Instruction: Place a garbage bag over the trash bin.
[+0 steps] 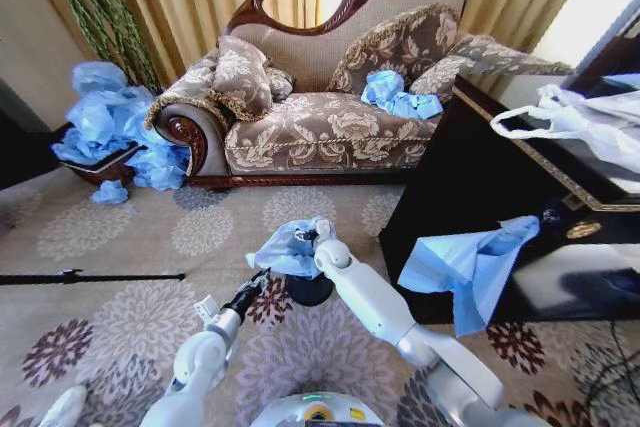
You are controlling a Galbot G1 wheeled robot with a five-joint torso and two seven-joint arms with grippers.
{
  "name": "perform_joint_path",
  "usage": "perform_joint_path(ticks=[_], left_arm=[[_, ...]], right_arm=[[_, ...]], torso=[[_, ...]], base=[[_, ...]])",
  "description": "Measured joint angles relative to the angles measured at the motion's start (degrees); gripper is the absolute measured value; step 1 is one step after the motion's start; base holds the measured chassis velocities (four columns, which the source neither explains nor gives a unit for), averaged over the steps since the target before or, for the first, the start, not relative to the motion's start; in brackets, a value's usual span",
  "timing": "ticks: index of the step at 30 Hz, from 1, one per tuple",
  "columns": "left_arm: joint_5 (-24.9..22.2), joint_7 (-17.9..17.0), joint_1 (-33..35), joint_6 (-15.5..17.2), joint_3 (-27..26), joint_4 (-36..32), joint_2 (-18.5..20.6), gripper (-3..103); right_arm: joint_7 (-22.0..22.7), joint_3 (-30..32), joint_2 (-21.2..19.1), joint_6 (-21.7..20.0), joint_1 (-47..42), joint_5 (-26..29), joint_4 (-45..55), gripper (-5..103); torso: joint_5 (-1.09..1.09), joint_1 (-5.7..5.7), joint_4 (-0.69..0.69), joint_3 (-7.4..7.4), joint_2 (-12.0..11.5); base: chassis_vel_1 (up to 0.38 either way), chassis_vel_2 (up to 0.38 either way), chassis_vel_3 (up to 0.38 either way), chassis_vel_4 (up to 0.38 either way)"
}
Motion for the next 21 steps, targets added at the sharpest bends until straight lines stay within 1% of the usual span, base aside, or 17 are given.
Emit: perform_joint_path(ticks=[2, 3, 4, 5, 7, 8, 9, 10, 11, 12, 13, 14, 15, 17, 18, 20, 21], left_arm=[[-2.13, -0.61, -1.51, 1.23, 0.84, -0.14, -0.50, 66], [-2.13, -0.61, -1.51, 1.23, 0.84, -0.14, -0.50, 66], [-3.55, -1.51, -2.30, 1.95, 1.27, -0.12, -0.78, 66], [-5.89, -3.04, -3.36, 2.63, 1.79, 0.31, -1.24, 71], [-8.67, -9.11, -3.79, 3.28, 2.20, 0.29, -2.32, 82], [-8.67, -9.11, -3.79, 3.28, 2.20, 0.29, -2.32, 82], [-10.02, -13.24, -3.32, 3.28, 2.29, -0.55, -2.71, 87], [-11.77, -17.22, -2.61, 3.14, 2.22, -1.72, -2.97, 87], [-11.77, -17.22, -2.61, 3.14, 2.22, -1.72, -2.97, 87], [-13.19, -20.34, -2.07, 2.73, 2.03, -2.68, -3.20, 97], [-14.44, -23.55, -1.71, 1.57, 1.64, -3.44, -3.49, 99], [-15.23, -25.12, -1.86, 0.55, 1.35, -3.45, -3.64, 100], [-15.23, -25.12, -1.86, 0.55, 1.35, -3.45, -3.64, 100], [-17.65, -26.68, -3.69, -1.56, 0.78, -1.25, -3.85, 100], [-17.65, -26.68, -3.69, -1.56, 0.78, -1.25, -3.85, 100], [-19.01, -25.08, -5.74, -2.42, 0.65, 1.95, -4.11, 102], [-19.39, -23.79, -6.55, -2.43, 0.69, 3.36, -4.23, 100]], right_arm=[[0.00, -0.24, -0.02, 0.00, 0.32, 0.08, 0.16, 100], [0.00, -0.24, -0.02, 0.00, 0.32, 0.08, 0.16, 100], [0.00, -0.31, -0.02, 0.00, 0.48, 0.11, 0.17, 100], [0.00, -0.46, 0.02, -0.01, 0.73, 0.15, 0.17, 100], [0.00, -0.70, 0.05, -0.01, 0.90, 0.22, 0.17, 100], [0.00, -0.70, 0.05, -0.01, 0.90, 0.22, 0.17, 100], [0.01, -0.80, 0.02, -0.02, 0.89, 0.26, 0.17, 100], [0.00, -0.81, -0.02, -0.03, 0.86, 0.26, 0.18, 100], [0.00, -0.81, -0.02, -0.03, 0.86, 0.26, 0.18, 100], [-0.04, -0.80, -0.03, -0.03, 0.80, 0.25, 0.19, 100], [-0.10, -0.76, -0.03, -0.03, 0.71, 0.23, 0.14, 100], [-0.22, -0.71, -0.03, -0.02, 0.65, 0.19, 0.06, 100], [-0.22, -0.71, -0.03, -0.02, 0.65, 0.19, 0.06, 100], [-0.38, -0.77, -0.05, 0.04, 0.47, 0.12, -0.10, 100], [-0.38, -0.77, -0.05, 0.04, 0.47, 0.12, -0.10, 100], [-0.50, -1.08, -0.09, 0.08, 0.18, 0.06, -0.11, 100], [-0.51, -1.26, -0.15, 0.09, 0.06, 0.05, -0.10, 100]], torso=[[0.01, 0.00, -0.01, 0.00, 0.00], [0.01, 0.00, -0.01, 0.00, 0.00], [0.01, 0.00, 0.00, 0.00, 0.00], [0.00, 0.00, -0.01, 0.00, 0.00], [0.00, 0.00, -0.01, 0.00, 0.00], [0.00, 0.00, -0.01, 0.00, 0.00], [0.00, 0.00, 0.00, 0.00, 0.00], [0.00, 0.00, 0.01, 0.00, 0.00], [0.00, 0.00, 0.01, 0.00, 0.00], [0.00, 0.00, 0.02, 0.00, 0.00], [0.01, 0.00, 0.03, 0.00, 0.00], [0.01, 0.00, 0.02, 0.00, 0.00], [0.01, 0.00, 0.02, 0.00, 0.00], [0.01, 0.00, 0.00, 0.00, 0.01], [0.01, 0.00, 0.00, 0.00, 0.01], [0.01, 0.00, 0.00, 0.00, 0.01], [0.00, 0.00, 0.00, 0.00, 0.01]], base=[[0.000, 0.000, 0.000, 0.000], [0.000, 0.000, 0.000, 0.000], [0.000, 0.000, 0.000, 0.000], [0.000, 0.000, 0.000, 0.000], [0.000, 0.000, 0.000, 0.000], [0.000, 0.000, 0.000, 0.000], [0.000, 0.000, 0.000, 0.000], [0.000, 0.000, 0.000, 0.000], [0.000, 0.000, 0.000, 0.000], [0.000, 0.000, 0.000, 0.000], [0.000, 0.000, 0.000, 0.000], [0.000, 0.000, 0.000, 0.000], [0.000, 0.000, 0.000, 0.000], [0.000, 0.000, 0.000, 0.000], [0.000, 0.000, 0.000, 0.000], [0.000, 0.000, 0.000, 0.000], [0.000, 0.000, 0.000, 0.000]])
